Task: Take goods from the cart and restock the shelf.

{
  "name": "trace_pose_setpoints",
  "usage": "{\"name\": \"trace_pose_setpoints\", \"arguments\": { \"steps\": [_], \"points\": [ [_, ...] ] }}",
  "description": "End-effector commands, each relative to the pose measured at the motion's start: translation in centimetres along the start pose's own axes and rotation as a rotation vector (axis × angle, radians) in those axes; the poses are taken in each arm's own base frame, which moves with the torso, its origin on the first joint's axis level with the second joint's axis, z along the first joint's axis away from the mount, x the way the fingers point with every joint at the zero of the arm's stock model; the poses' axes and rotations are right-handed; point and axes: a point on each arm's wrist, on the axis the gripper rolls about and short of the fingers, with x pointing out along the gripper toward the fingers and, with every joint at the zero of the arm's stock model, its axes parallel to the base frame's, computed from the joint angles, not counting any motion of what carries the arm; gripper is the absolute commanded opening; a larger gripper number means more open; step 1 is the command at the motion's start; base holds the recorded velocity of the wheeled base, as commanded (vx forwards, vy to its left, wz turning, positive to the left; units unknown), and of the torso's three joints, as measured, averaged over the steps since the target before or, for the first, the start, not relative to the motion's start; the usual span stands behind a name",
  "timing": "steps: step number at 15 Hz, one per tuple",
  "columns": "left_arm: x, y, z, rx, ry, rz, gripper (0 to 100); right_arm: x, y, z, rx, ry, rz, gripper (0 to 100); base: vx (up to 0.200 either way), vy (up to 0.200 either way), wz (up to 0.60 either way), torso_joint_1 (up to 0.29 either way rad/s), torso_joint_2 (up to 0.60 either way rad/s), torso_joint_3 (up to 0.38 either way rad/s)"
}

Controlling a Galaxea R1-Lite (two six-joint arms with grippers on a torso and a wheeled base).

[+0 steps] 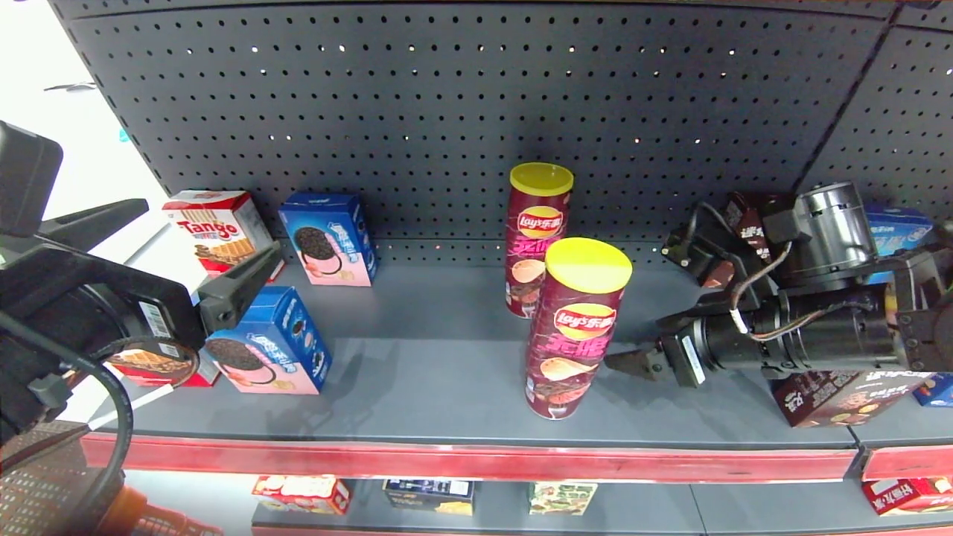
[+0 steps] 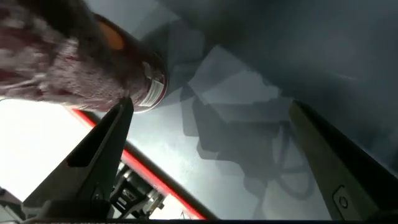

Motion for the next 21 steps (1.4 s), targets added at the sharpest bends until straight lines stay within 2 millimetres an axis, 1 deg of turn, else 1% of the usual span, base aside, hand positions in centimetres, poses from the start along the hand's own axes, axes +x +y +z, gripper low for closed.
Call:
{"name": "trace_pose_setpoints", "arguments": {
  "steps": [1,4,9,15,19,21],
  "points": [
    [0.0,0.0,0.0,0.0,0.001,0.0,100,0.7,-0.1,0.0,0.002,0.01,0.001,100,0.0,0.0,0.0,0.0,0.0,0.0],
    [0.0,0.0,-0.1,0.0,0.003,0.0,100,1.4,0.0,0.3,-0.003,0.008,0.007,100,0.0,0.0,0.0,0.0,0.0,0.0],
    [0.0,0.0,-0.2,0.002,0.006,0.0,100,1.2,-0.2,0.3,0.0,0.007,0.002,100,0.0,0.0,0.0,0.0,0.0,0.0],
    [0.0,0.0,-0.2,0.001,0.005,0.001,100,2.1,0.4,0.2,-0.011,0.013,0.021,100,0.0,0.0,0.0,0.0,0.0,0.0],
    [-0.2,0.1,-0.1,-0.001,-0.001,0.002,100,2.2,0.9,0.2,-0.019,0.015,0.034,100,0.0,0.0,0.0,0.0,0.0,0.0],
    [-0.2,0.1,-0.1,-0.001,-0.001,0.002,100,2.1,0.8,0.3,-0.015,0.011,0.029,100,0.0,0.0,0.0,0.0,0.0,0.0]
  ]
}}
